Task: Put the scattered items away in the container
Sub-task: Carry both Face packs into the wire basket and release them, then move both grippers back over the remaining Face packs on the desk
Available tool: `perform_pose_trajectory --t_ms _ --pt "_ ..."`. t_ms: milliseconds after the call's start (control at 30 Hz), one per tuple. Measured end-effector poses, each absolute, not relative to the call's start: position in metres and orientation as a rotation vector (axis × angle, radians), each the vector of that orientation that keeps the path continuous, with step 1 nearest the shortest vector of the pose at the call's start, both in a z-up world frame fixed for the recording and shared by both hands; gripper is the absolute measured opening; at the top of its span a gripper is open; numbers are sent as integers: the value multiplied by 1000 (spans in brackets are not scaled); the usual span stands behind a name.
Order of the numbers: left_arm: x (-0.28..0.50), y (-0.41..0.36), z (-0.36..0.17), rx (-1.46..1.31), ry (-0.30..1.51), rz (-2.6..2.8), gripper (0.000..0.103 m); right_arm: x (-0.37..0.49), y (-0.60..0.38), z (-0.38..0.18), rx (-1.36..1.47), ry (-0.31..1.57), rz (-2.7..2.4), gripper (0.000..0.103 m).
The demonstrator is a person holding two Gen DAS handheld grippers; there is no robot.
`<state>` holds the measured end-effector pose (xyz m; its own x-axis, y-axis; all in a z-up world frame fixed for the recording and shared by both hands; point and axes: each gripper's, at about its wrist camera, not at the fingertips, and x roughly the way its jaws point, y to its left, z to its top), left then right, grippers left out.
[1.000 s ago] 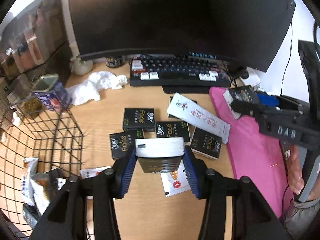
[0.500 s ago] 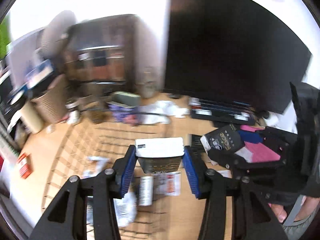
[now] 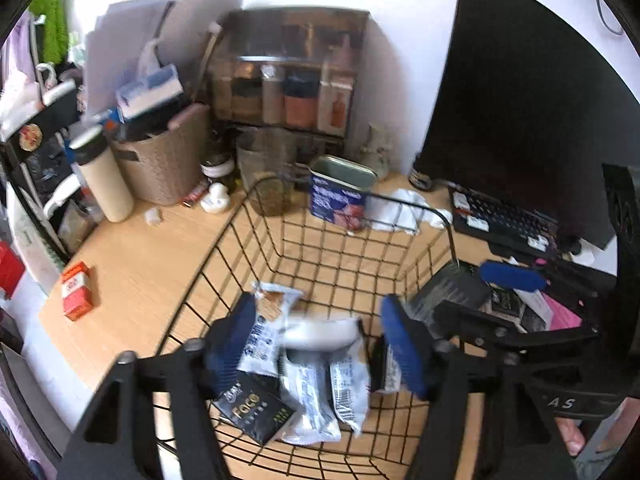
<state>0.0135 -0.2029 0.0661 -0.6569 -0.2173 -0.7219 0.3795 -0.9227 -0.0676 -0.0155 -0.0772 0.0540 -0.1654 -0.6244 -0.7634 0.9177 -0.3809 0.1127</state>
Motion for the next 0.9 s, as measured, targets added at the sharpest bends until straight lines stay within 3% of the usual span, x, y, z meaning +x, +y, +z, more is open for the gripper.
perform_pose_trajectory --t_ms 567,900 --pt "-11 -145 72 1135 260 -2676 78 -55 -20 56 966 398 -1830 67" --pt "-52 -61 55 1260 165 -2783 79 -103 62 40 1037 351 -1999 67"
